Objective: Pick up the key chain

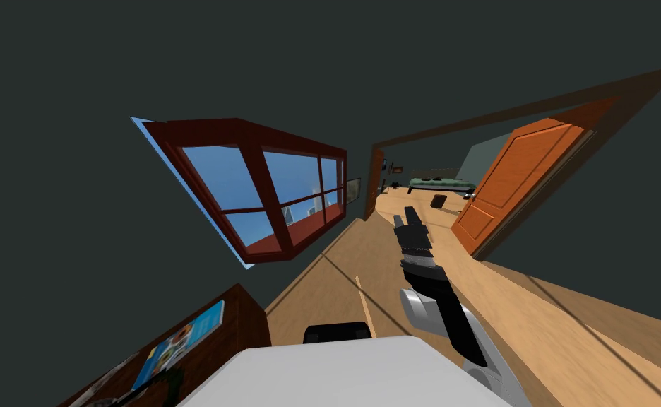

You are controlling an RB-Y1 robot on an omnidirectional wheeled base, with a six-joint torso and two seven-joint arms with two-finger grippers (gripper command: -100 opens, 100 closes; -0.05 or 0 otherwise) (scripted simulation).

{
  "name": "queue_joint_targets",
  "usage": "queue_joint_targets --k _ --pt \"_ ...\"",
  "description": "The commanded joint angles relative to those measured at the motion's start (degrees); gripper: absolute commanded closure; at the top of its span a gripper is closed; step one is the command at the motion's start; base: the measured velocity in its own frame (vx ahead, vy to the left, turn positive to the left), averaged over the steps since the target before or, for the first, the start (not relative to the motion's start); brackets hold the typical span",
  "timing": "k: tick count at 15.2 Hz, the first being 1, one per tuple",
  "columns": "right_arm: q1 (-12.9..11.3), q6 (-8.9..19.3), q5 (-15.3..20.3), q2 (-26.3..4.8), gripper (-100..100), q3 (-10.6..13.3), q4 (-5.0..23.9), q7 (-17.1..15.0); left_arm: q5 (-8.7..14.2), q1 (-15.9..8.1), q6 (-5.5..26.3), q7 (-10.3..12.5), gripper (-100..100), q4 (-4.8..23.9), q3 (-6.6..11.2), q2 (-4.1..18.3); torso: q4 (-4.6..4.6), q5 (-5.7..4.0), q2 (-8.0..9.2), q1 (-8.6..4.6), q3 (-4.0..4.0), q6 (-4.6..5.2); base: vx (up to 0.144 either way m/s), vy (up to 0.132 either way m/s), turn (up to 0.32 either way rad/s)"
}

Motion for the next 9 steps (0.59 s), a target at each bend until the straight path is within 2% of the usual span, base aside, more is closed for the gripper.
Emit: queue_joint_targets --k 1,3,4,5,9 --pt "0.0 0.0 0.0 0.0 0 0.0 0.0 0.0 -0.2 -0.5 -0.5 -0.1 -100 1.8 -0.38 -0.3 0.00 0.00 0.00 0.00 0.00 0.00 0.031 0.016 -0.006" --pt "0.0 0.0 0.0 0.0 0 0.0 0.0 0.0 -0.2 -0.6 -0.4 0.0 -100 1.8 -0.30 -0.3 0.01 0.00 0.02 -0.01 0.01 0.00 0.027 0.013 -0.005" --pt "0.0 0.0 0.0 0.0 0 0.0 0.0 0.0 0.0 -2.0 0.8 -1.1 -100 3.1 0.19 -2.4 0.01 -0.01 0.05 -0.03 0.03 0.00 -0.018 0.044 -0.056" --pt "0.0 0.0 0.0 0.0 0 0.0 0.0 0.0 0.0 -2.0 0.8 -1.1 -100 3.1 0.19 -2.4 0.03 0.01 0.14 0.04 0.08 0.03 -0.037 0.073 -0.077" --pt "0.0 0.0 0.0 0.0 0 0.0 0.0 0.0 0.3 -4.0 3.0 -2.6 -100 4.4 0.88 -5.3 0.08 0.06 0.38 0.28 0.22 0.00 -0.058 0.089 -0.049"
